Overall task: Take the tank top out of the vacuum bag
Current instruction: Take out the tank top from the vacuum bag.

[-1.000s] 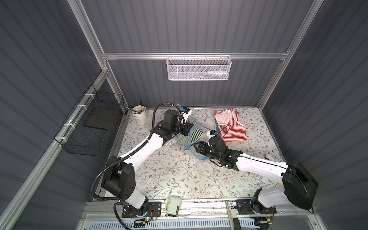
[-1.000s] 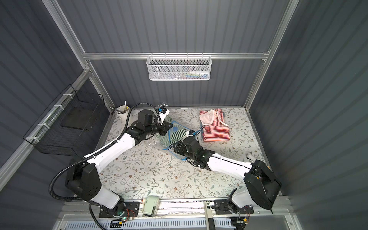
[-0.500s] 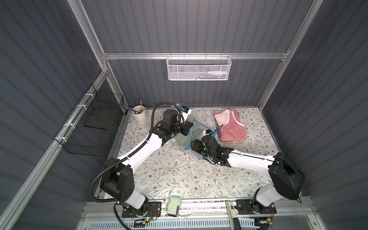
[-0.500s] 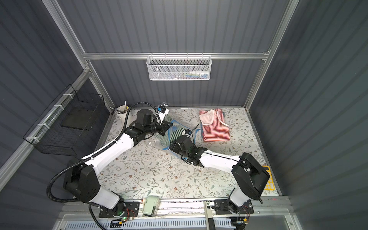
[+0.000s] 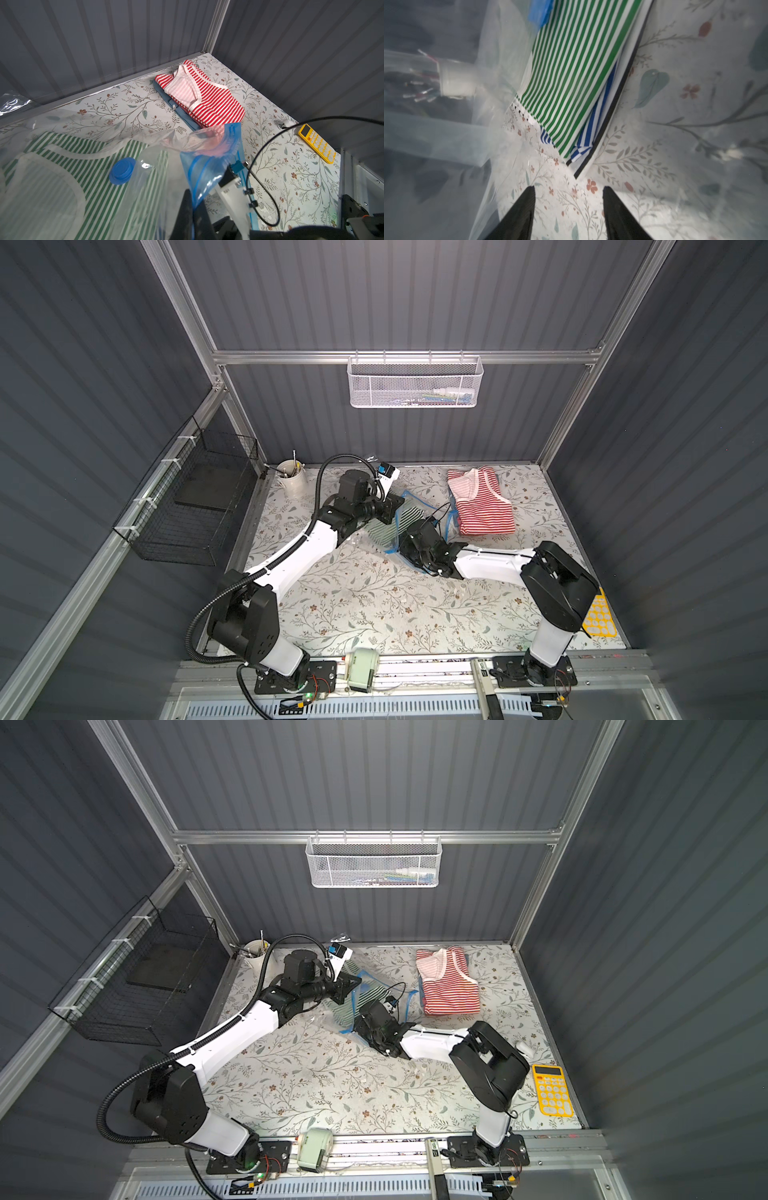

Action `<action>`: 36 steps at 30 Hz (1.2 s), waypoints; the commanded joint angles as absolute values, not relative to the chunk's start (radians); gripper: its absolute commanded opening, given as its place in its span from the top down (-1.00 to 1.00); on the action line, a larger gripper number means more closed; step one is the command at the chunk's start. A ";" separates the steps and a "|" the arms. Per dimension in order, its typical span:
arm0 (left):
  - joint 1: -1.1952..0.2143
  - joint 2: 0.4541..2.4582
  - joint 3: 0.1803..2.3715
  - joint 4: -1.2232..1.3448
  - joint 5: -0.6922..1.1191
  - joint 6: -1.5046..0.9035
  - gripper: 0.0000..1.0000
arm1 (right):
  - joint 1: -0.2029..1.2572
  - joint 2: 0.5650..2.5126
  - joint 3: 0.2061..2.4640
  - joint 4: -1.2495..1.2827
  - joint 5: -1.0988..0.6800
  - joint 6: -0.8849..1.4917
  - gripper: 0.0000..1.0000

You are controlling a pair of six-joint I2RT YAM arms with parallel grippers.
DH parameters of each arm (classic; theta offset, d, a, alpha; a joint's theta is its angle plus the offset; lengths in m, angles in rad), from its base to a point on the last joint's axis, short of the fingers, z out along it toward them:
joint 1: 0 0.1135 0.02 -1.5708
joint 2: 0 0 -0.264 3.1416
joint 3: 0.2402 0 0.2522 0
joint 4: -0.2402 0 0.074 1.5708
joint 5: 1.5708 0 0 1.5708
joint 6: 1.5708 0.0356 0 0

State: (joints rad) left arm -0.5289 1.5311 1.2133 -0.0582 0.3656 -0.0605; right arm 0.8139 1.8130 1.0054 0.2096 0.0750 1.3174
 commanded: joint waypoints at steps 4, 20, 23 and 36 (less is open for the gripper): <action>-0.531 1.498 1.214 -0.037 0.379 -0.054 1.00 | 0.787 1.871 1.061 0.252 0.043 1.341 0.16; -0.531 1.501 1.217 -0.044 0.362 -0.054 1.00 | 0.786 1.962 1.140 0.253 -0.007 1.369 0.24; -0.531 1.502 1.217 -0.044 0.362 -0.055 1.00 | 0.787 1.966 1.140 0.242 -0.008 1.373 0.25; -0.531 1.502 1.216 -0.044 0.360 -0.054 1.00 | 0.775 2.009 1.162 0.234 -0.011 1.375 0.27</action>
